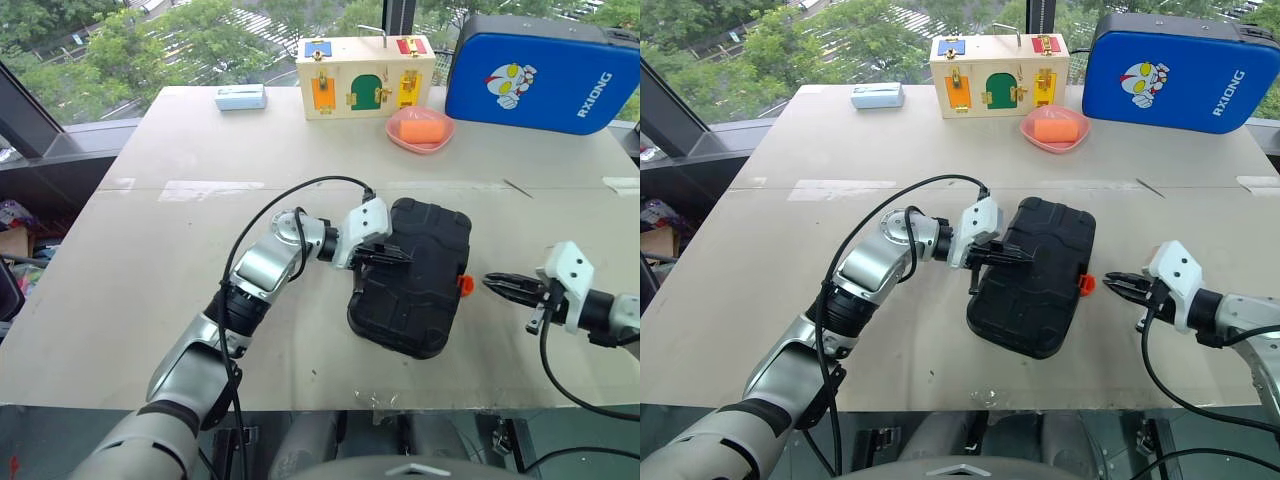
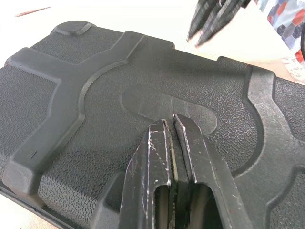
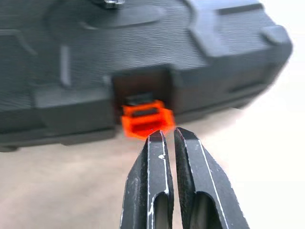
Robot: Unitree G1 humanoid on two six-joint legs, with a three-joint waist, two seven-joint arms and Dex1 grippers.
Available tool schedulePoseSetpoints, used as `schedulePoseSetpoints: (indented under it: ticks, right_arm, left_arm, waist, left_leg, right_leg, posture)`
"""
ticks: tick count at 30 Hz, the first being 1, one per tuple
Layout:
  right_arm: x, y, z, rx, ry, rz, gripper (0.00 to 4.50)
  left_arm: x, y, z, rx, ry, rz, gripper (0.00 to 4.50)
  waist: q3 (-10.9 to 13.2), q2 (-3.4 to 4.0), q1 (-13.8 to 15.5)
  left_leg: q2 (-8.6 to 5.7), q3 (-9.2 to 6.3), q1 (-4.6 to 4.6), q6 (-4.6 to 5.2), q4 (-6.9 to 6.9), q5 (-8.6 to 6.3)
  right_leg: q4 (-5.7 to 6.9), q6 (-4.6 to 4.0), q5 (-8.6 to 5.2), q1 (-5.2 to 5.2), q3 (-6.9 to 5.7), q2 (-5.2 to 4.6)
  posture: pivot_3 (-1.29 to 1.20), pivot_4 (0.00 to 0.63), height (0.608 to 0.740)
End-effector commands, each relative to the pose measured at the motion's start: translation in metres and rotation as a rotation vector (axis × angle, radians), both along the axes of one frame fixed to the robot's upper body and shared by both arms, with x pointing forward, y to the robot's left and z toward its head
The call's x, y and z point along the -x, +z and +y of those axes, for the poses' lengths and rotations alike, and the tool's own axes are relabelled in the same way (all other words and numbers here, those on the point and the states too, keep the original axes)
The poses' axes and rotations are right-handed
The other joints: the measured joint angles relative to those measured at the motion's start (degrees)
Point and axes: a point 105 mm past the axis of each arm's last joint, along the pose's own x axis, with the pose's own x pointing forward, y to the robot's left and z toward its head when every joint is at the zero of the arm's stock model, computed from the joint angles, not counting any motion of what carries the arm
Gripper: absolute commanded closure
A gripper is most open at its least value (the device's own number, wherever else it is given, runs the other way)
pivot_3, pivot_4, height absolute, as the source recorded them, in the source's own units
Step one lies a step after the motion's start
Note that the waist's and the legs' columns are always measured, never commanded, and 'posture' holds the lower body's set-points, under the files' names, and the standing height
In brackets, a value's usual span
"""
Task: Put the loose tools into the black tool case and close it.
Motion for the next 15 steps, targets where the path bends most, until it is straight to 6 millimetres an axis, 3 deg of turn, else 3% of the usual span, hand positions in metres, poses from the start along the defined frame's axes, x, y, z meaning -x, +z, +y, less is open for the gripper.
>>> schedulePoseSetpoints:
  ticks: [1, 7, 15]
  right_arm:
    - [0.003, -0.011, -0.007, 0.020, -0.018, 0.012, 4.50]
    - [-0.002, -0.042, 0.009, 0.008, 0.001, 0.042, 4.50]
    - [-0.014, -0.023, 0.046, -0.064, 0.095, -0.025, 4.50]
  left_arm:
    - [0.000, -0.027, 0.008, -0.092, 0.032, 0.055, 4.37]
    - [0.003, -0.031, 0.004, -0.137, -0.017, 0.020, 4.37]
    - [0.003, -0.044, 0.008, -0.218, -0.030, 0.004, 4.37]
  waist:
    - [0.00, 0.00, -0.02]
    - [-0.09, -0.09, -0.16]
    - [-0.14, -0.07, 0.19]
  left_leg:
    - [0.00, 0.00, 0.00, 0.00, 0.00, 0.00]
    - [0.00, 0.02, 0.02, 0.00, 0.00, 0.00]
    - [-0.03, -0.02, 0.02, 0.00, 0.00, 0.00]
  right_leg:
    - [0.00, 0.00, 0.00, 0.00, 0.00, 0.00]
    - [0.01, 0.00, 0.00, 0.00, 0.02, 0.01]
    - [-0.02, 0.00, 0.00, 0.00, -0.04, 0.04]
  posture:
    - [0.00, 0.150, 0.735]
    - [0.00, 0.150, 0.735]
    - [0.00, 0.150, 0.735]
